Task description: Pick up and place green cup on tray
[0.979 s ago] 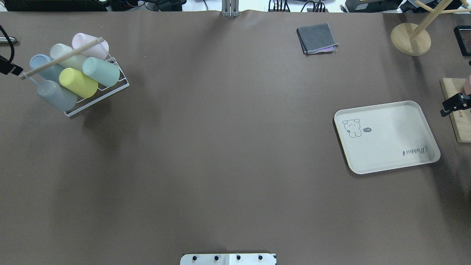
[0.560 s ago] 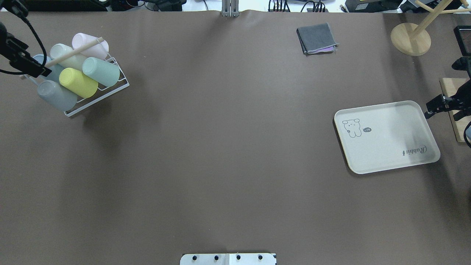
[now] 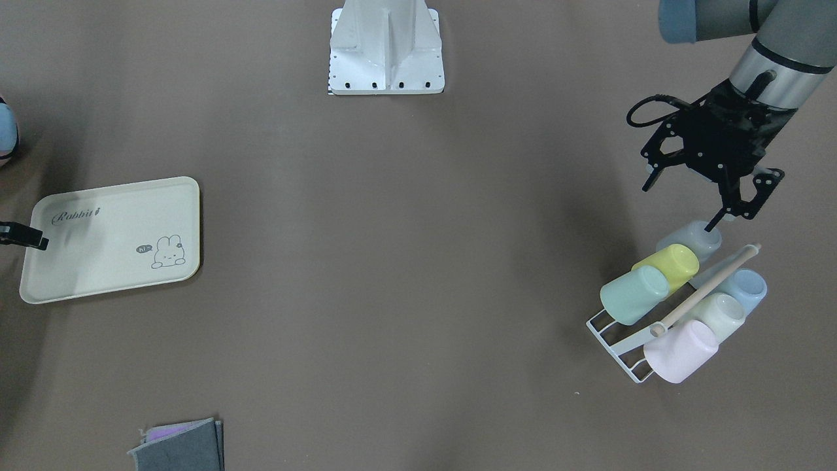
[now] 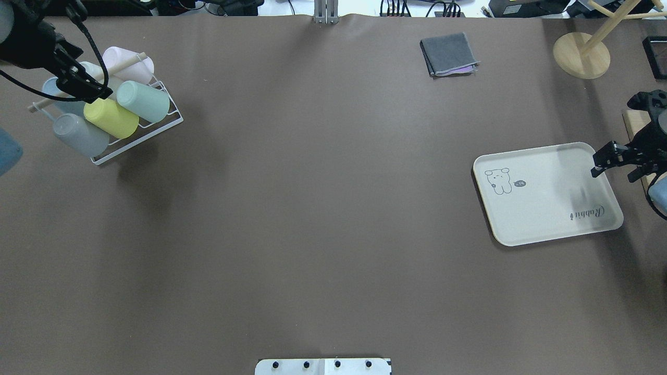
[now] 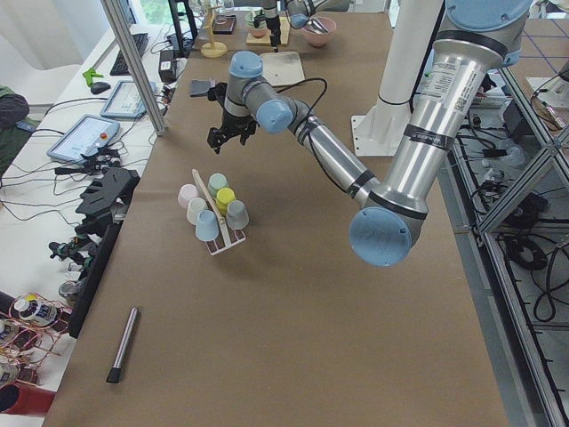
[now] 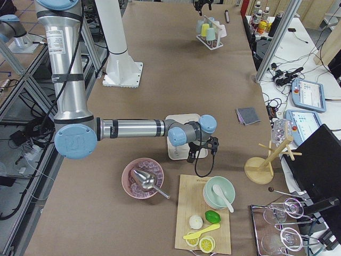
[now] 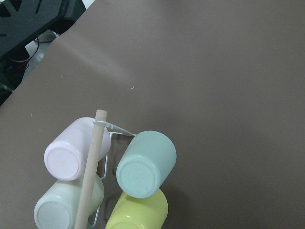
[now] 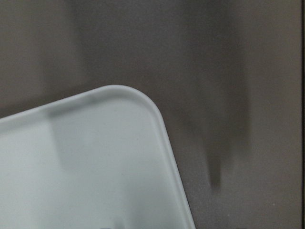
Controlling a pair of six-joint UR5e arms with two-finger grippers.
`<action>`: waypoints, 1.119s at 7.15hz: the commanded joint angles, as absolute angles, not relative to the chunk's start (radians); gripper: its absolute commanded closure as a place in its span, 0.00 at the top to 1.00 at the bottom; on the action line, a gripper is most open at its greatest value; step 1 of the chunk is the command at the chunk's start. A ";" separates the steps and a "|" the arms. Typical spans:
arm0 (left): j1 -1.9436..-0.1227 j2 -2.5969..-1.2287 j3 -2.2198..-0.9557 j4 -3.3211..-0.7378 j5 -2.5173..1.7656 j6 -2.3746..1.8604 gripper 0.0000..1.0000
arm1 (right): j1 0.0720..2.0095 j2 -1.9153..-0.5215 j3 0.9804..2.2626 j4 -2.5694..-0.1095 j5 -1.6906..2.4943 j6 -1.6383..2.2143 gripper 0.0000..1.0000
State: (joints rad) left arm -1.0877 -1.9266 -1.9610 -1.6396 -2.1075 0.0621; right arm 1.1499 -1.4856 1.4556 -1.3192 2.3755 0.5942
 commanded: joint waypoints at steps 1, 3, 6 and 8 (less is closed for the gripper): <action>-1.077 -1.944 -1.959 -1.643 -2.021 0.066 0.98 | 1.134 -1.479 1.430 -1.319 2.381 0.594 0.73; -1.024 -1.948 -1.953 -1.643 -1.941 0.092 0.98 | 1.134 -1.480 1.430 -1.319 2.382 0.591 0.67; -0.925 -1.947 -1.954 -1.631 -1.697 0.217 0.98 | 1.134 -1.489 1.436 -1.318 2.384 0.540 0.64; -0.875 -1.956 -1.960 -1.551 -1.477 0.296 0.98 | 1.134 -1.503 1.431 -1.318 2.385 0.485 0.65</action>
